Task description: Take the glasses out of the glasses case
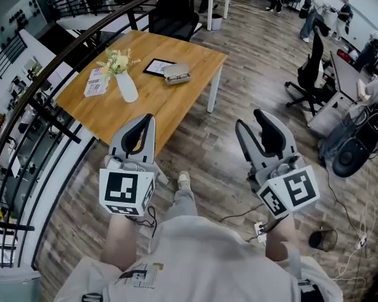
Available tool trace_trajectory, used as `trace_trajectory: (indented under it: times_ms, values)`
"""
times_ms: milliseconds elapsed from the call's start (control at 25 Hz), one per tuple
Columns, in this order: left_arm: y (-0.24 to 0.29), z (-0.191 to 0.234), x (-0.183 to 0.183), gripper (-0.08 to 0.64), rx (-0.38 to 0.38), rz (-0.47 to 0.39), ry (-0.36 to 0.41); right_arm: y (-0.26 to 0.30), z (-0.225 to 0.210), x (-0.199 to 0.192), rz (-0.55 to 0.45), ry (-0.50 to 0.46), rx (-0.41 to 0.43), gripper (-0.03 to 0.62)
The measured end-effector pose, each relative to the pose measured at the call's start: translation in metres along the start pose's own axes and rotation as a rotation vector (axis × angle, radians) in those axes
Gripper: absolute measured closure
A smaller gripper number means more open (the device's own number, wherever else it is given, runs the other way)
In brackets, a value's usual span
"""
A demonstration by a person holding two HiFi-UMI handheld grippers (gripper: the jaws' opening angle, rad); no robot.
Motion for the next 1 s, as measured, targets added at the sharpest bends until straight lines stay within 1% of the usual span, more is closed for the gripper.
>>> trace_trajectory:
  times_ms: [200, 480, 600, 840, 1000]
  values:
    - [0.053, 0.027, -0.015, 0.545, 0.006, 0.015, -0.043, 0.054, -0.032, -0.015, 0.045, 0.002, 0.031, 0.396]
    - [0.15, 0.066, -0.034, 0.545, -0.009, 0.066, -0.038, 0.145, -0.093, -0.034, 0.113, 0.036, 0.052, 0.396]
    - [0.189, 0.085, -0.041, 0.545, -0.01, 0.08, -0.037, 0.185, -0.119, -0.042, 0.124, 0.044, 0.065, 0.396]
    - [0.276, 0.141, -0.077, 0.545, -0.009, 0.126, -0.041, 0.291, -0.166, -0.068, 0.197, 0.048, 0.116, 0.396]
    - [0.322, 0.173, -0.108, 0.545, -0.008, 0.159, -0.046, 0.347, -0.188, -0.091, 0.23, 0.056, 0.137, 0.396]
Point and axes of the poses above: the fingertips, and each gripper's own axes: y forward along the fingers, z to its left, x out of its top, the point moved 7 cm from there along -y, backward along the fingers, and after that the axes turned 9 degrees about x, right-handed, at the moved point
